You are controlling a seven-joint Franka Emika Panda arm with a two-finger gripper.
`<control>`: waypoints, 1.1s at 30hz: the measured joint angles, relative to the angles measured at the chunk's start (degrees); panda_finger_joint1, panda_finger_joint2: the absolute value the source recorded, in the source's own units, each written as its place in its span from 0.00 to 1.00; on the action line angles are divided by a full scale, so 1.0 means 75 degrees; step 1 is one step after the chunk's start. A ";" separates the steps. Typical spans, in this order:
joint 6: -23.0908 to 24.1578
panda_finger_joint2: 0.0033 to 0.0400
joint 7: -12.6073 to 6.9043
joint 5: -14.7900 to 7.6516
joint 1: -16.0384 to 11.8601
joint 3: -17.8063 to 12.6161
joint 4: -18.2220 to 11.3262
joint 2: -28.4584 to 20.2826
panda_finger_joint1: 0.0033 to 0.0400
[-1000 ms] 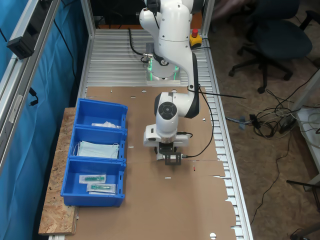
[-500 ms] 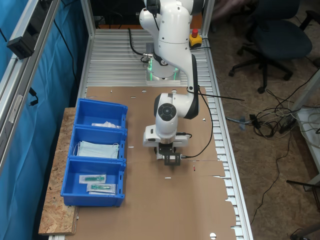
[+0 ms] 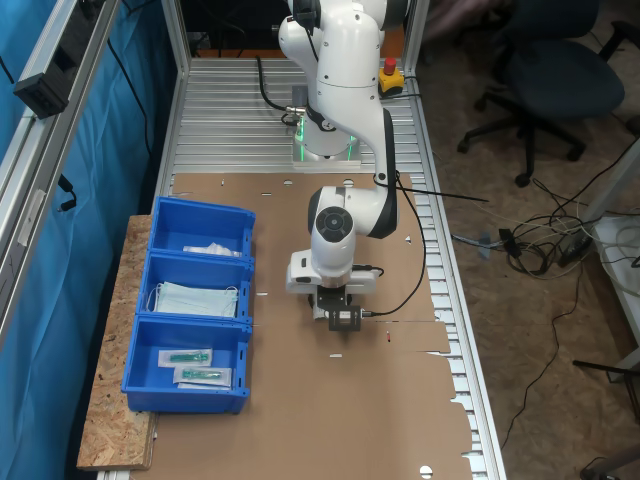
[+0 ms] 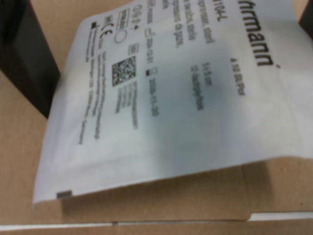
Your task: Pick and place sorting task of medical equipment.
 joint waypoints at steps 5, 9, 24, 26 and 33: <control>0.0000 1.00 0.0000 0.0000 0.0000 0.0000 0.0000 0.0000 1.00; 0.0000 1.00 0.0000 0.0000 0.0000 0.0000 0.0000 0.0000 1.00; 0.0000 0.61 0.0000 0.0000 0.0000 0.0000 0.0000 0.0000 0.61; 0.0000 0.61 0.0000 0.0000 0.0000 0.0000 0.0000 0.0000 0.61; 0.0000 0.61 0.0000 0.0000 0.0000 0.0000 0.0000 -0.0001 0.61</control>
